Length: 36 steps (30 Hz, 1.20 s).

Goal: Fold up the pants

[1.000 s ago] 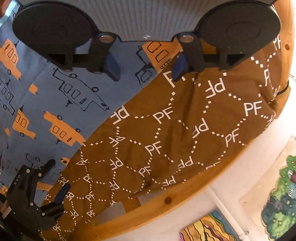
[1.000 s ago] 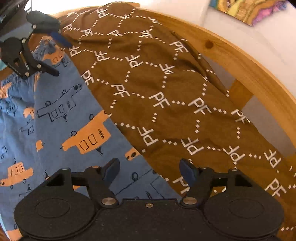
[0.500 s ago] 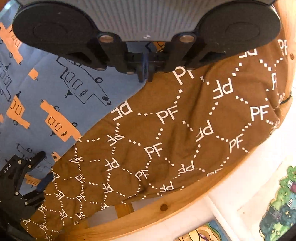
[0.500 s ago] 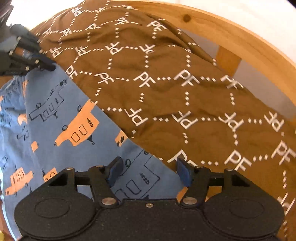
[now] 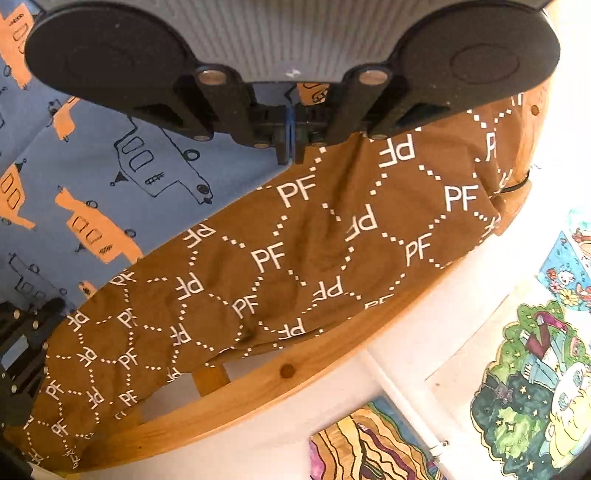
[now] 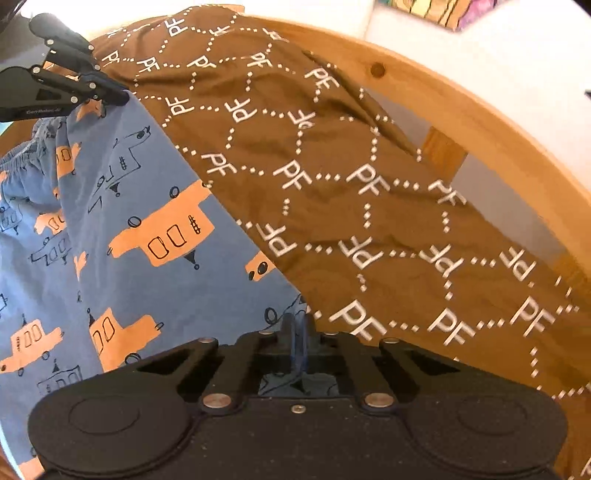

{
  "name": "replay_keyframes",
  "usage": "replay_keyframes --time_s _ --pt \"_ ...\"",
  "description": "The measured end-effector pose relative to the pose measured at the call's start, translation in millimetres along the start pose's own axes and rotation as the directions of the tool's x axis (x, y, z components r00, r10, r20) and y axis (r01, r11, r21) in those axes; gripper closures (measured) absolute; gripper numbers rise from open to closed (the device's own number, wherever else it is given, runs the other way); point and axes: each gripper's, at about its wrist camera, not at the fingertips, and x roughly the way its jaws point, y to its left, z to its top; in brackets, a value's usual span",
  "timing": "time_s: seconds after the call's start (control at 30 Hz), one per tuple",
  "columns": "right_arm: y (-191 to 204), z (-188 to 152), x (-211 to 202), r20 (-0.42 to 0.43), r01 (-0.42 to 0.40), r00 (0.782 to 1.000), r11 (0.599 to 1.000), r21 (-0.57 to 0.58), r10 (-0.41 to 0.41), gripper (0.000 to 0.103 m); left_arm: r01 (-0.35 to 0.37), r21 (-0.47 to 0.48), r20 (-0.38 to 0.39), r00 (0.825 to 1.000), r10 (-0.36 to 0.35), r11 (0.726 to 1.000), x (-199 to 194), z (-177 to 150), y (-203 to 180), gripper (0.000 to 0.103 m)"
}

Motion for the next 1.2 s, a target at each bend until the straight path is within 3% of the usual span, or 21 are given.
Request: replay_keyframes --time_s 0.17,0.37,0.67,0.77,0.83,0.87,0.9,0.93,1.0,1.07,1.2 --pt "-7.7 10.4 -3.8 0.066 0.097 0.993 0.995 -0.004 -0.097 0.102 -0.054 -0.068 0.042 0.998 0.057 0.996 4.9 13.7 10.4 0.102" --pt "-21.2 34.7 -1.3 0.153 0.256 0.955 0.967 -0.001 -0.253 0.102 -0.097 -0.166 0.075 0.991 0.110 0.981 26.4 23.9 21.5 0.102" --pt "-27.8 36.9 54.6 0.098 0.306 0.948 0.951 -0.031 -0.302 0.101 -0.108 -0.146 0.009 0.994 0.111 0.983 61.7 22.6 18.2 0.102" --pt "-26.2 33.4 65.2 0.067 0.298 0.953 0.953 -0.043 -0.295 0.098 -0.065 -0.171 0.007 0.998 0.067 0.983 61.1 19.0 22.0 0.094" --pt "-27.2 30.7 65.5 0.062 0.282 0.958 0.959 -0.041 -0.279 0.087 -0.006 -0.245 0.015 1.000 0.010 0.969 55.8 16.7 34.5 0.065" --pt "-27.8 29.4 63.4 0.067 0.275 0.960 0.961 -0.035 -0.272 0.073 0.011 -0.282 0.023 1.000 -0.005 0.959 52.7 15.7 41.3 0.043" --pt "-29.2 29.1 61.2 0.074 0.268 0.961 0.963 -0.031 -0.265 0.062 0.026 -0.314 0.039 0.999 -0.014 0.949 48.3 14.5 48.8 0.033" --pt "-31.4 29.3 58.0 0.086 0.265 0.961 0.964 -0.027 -0.262 0.057 0.030 -0.341 0.059 0.998 -0.011 0.939 43.5 12.5 57.4 0.031" --pt "-32.6 31.1 51.3 0.114 0.278 0.955 0.960 -0.022 -0.274 0.039 0.032 -0.371 0.088 0.996 0.001 0.928 33.0 8.8 73.2 0.025" --pt "-32.3 33.8 44.6 0.148 0.268 0.953 0.963 -0.004 -0.265 0.028 0.045 -0.384 0.122 0.992 0.002 0.922 23.0 4.0 90.3 0.021" --pt "-27.4 44.0 43.6 0.194 0.222 0.957 0.975 -0.007 -0.216 0.018 0.124 -0.372 0.173 0.983 -0.062 0.920 7.9 -8.2 117.8 0.018"
